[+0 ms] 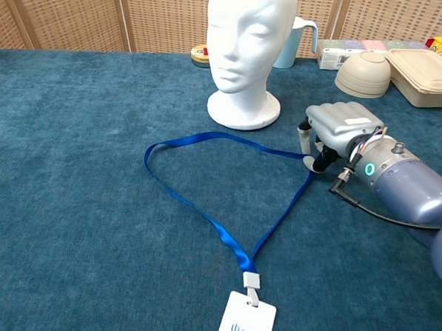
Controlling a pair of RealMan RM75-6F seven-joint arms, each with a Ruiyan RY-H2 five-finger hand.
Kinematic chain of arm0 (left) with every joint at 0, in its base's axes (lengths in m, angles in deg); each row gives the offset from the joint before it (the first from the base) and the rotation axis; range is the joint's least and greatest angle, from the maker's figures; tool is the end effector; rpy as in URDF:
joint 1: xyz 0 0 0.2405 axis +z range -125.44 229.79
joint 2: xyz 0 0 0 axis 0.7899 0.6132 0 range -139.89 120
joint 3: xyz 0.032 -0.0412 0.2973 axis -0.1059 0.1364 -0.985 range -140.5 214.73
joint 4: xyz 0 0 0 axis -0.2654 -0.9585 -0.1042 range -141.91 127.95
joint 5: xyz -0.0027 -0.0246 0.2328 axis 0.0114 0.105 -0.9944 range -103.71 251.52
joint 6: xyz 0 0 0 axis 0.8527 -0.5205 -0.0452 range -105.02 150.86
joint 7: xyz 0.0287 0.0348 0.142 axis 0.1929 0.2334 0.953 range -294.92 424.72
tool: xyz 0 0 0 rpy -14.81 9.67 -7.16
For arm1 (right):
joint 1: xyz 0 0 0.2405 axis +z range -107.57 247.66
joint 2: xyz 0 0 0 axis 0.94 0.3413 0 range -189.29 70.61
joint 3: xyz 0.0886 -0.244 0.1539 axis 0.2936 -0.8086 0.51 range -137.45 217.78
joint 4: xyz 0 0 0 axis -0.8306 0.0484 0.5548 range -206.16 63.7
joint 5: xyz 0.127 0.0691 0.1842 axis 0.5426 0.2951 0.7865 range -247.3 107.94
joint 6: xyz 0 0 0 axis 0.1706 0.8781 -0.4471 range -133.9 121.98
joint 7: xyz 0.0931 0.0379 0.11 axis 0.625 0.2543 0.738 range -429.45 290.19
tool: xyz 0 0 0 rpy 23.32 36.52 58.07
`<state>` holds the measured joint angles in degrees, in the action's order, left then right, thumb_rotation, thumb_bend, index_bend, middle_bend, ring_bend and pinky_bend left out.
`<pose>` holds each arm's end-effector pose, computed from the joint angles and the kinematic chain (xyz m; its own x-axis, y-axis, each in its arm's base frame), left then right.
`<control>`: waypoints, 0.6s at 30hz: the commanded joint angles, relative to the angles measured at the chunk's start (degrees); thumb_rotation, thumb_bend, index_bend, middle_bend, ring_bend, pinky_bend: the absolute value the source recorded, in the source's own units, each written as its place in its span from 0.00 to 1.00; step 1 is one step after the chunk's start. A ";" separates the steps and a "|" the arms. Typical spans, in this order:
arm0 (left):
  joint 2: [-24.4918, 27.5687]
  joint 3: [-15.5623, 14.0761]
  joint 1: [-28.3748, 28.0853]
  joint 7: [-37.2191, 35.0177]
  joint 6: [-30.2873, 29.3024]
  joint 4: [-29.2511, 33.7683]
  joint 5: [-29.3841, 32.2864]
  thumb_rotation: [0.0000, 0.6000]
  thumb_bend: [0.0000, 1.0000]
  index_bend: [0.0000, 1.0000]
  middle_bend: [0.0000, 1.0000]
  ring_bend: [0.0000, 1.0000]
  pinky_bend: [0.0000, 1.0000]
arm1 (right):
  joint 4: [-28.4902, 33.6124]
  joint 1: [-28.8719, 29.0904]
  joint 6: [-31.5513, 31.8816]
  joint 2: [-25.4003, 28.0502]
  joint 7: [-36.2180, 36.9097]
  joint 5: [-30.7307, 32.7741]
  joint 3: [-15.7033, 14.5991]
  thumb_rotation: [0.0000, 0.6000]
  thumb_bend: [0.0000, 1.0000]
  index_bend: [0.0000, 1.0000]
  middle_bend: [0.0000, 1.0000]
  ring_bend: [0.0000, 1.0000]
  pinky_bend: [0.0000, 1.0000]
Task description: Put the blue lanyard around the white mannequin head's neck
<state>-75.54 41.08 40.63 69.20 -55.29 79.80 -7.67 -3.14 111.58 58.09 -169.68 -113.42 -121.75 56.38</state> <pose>-0.3712 0.2413 0.1504 0.5159 0.0423 0.8556 0.8566 -0.0326 -0.5149 -0.1767 -0.3843 -0.1246 0.5746 -0.1805 0.7983 -0.8184 -0.1415 0.5570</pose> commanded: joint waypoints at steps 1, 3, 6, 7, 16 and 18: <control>-0.01 -0.01 0.00 -0.02 0.01 -0.02 0.00 0.66 0.14 0.56 0.57 0.49 0.28 | 0.07 -0.01 0.02 0.07 0.00 0.12 0.01 0.97 0.46 0.57 0.93 1.00 1.00; -0.01 0.01 0.00 -0.01 -0.07 -0.06 -0.04 0.66 0.13 0.56 0.57 0.49 0.29 | 0.07 -0.03 0.05 0.10 -0.05 0.26 0.00 0.97 0.46 0.57 0.93 1.00 1.00; 0.05 0.07 -0.05 0.00 -0.09 -0.06 -0.05 0.66 0.13 0.56 0.57 0.49 0.28 | 0.09 -0.07 -0.02 0.11 -0.05 0.43 -0.12 0.97 0.47 0.58 0.93 1.00 1.00; 0.06 0.09 -0.07 0.01 -0.09 -0.08 -0.06 0.66 0.13 0.56 0.57 0.49 0.29 | 0.08 -0.08 0.02 0.10 -0.03 0.44 -0.13 0.97 0.47 0.58 0.93 1.00 1.00; -0.11 0.06 -1.55 1.57 1.45 -0.19 -0.92 0.67 0.13 0.56 0.57 0.49 0.29 | 1.48 -0.49 0.57 0.80 0.89 0.03 -0.32 0.97 0.47 0.58 0.93 1.00 1.00; -0.28 0.21 -2.24 2.24 1.98 0.00 -1.24 0.68 0.14 0.56 0.57 0.49 0.29 | 1.86 -0.55 0.67 0.95 0.91 0.04 -0.35 0.97 0.47 0.58 0.93 1.00 1.00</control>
<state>-75.74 41.22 38.59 71.25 -53.48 79.71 -8.86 -1.36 111.06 58.72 -168.79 -112.52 -121.71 56.05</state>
